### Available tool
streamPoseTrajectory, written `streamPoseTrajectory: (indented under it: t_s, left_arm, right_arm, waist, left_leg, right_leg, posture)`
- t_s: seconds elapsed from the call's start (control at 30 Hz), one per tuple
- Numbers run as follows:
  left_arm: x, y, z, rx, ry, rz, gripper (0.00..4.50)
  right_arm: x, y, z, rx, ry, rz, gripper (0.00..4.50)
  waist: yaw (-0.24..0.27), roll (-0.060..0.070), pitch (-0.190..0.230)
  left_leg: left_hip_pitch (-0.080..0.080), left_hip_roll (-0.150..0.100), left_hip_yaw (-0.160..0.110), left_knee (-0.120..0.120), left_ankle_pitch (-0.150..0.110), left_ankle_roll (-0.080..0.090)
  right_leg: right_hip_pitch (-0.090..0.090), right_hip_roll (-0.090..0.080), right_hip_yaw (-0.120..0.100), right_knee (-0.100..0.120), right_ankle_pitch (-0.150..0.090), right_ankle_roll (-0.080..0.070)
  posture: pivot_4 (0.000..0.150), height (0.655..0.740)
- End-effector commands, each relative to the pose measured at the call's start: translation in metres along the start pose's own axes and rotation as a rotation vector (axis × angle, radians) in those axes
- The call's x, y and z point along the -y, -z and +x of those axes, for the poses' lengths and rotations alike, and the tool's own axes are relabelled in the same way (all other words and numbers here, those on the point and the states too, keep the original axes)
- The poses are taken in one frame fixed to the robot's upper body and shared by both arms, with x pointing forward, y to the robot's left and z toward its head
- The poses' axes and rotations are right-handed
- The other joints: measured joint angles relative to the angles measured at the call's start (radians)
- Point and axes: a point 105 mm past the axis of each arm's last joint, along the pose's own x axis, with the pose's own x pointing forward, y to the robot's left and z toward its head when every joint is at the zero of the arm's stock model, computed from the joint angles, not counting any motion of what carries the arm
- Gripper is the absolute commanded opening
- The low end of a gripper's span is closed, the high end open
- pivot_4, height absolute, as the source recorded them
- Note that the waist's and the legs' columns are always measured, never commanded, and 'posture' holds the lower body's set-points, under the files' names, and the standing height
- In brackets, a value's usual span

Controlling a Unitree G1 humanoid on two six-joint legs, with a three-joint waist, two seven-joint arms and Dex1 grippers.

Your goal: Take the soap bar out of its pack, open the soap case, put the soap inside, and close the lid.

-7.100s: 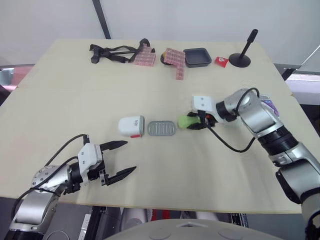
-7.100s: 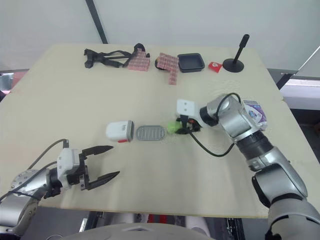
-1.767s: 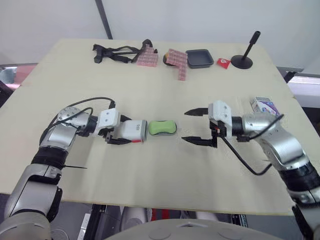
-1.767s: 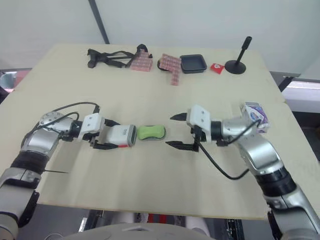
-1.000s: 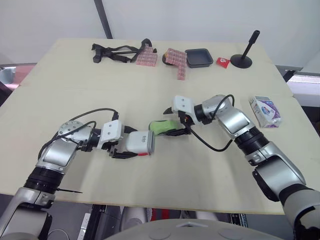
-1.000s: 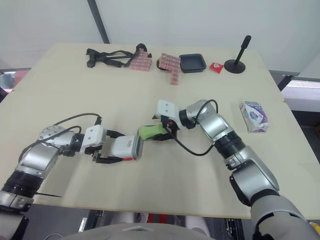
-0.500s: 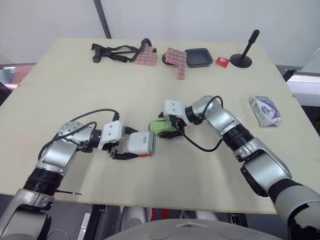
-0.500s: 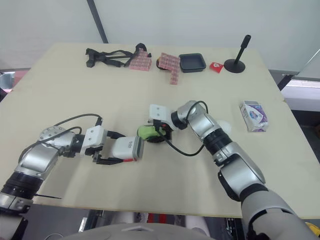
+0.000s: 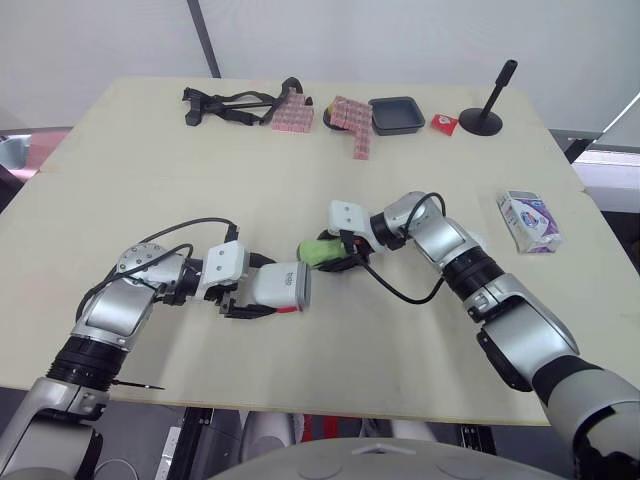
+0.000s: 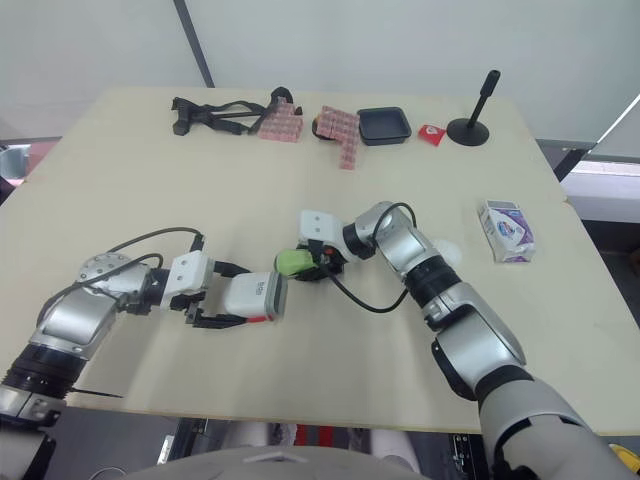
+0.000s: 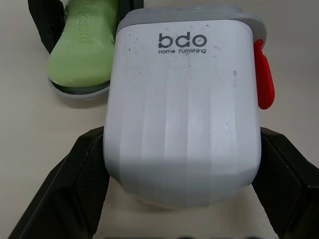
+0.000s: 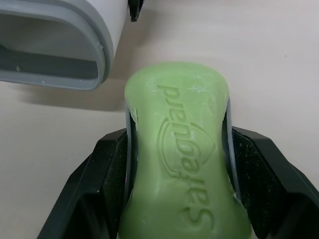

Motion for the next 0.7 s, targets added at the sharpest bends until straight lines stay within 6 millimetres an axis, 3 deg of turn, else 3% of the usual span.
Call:
streamPoseTrajectory:
  t_s: [0.03,0.1,0.27,0.5,0.7]
  left_arm:
    - [-0.001,-0.001,-0.003,-0.003,-0.006,0.018,3.65]
    - [-0.001,-0.001,-0.003,-0.003,-0.006,0.018,3.65]
    - [-0.004,-0.003,-0.001,0.003,-0.004,0.017,3.65]
    - [-0.013,-0.006,0.006,0.006,-0.012,0.004,3.65]
    - [-0.023,-0.018,0.018,0.042,-0.031,-0.006,3.65]
  right_arm:
    - [0.002,0.005,-0.008,-0.019,0.025,-0.002,2.55]
    - [0.002,0.005,-0.008,-0.019,0.028,-0.004,2.55]
    - [-0.001,0.002,-0.040,-0.020,0.085,-0.036,2.55]
    - [-0.029,-0.001,-0.076,-0.029,0.110,-0.046,2.55]
    - [-0.048,-0.012,-0.086,-0.027,0.105,-0.049,2.55]
  waist:
    - [0.001,0.000,0.000]
    - [0.001,0.000,0.000]
    - [0.013,0.000,0.000]
    - [0.016,0.000,0.000]
    - [0.017,0.000,0.000]
  left_leg:
    - [0.000,0.000,0.000,0.000,0.000,0.000]
    - [0.000,0.000,0.000,0.000,0.000,0.000]
    - [-0.001,0.000,0.000,0.000,0.000,0.000]
    - [-0.002,0.001,0.000,0.000,0.000,0.000]
    - [-0.001,0.001,0.000,0.000,0.000,0.000]
  right_leg:
    - [0.000,0.000,0.000,0.000,0.000,0.000]
    - [0.000,0.000,0.000,0.000,0.000,0.000]
    - [0.000,0.000,0.000,-0.001,0.000,0.000]
    - [-0.001,0.002,0.005,-0.001,0.000,0.000]
    - [-0.001,0.002,0.006,-0.002,0.000,0.000]
  posture:
    - [0.150,0.7400]
    - [0.150,0.7400]
    - [0.150,0.7400]
    - [0.150,0.7400]
    - [0.150,0.7400]
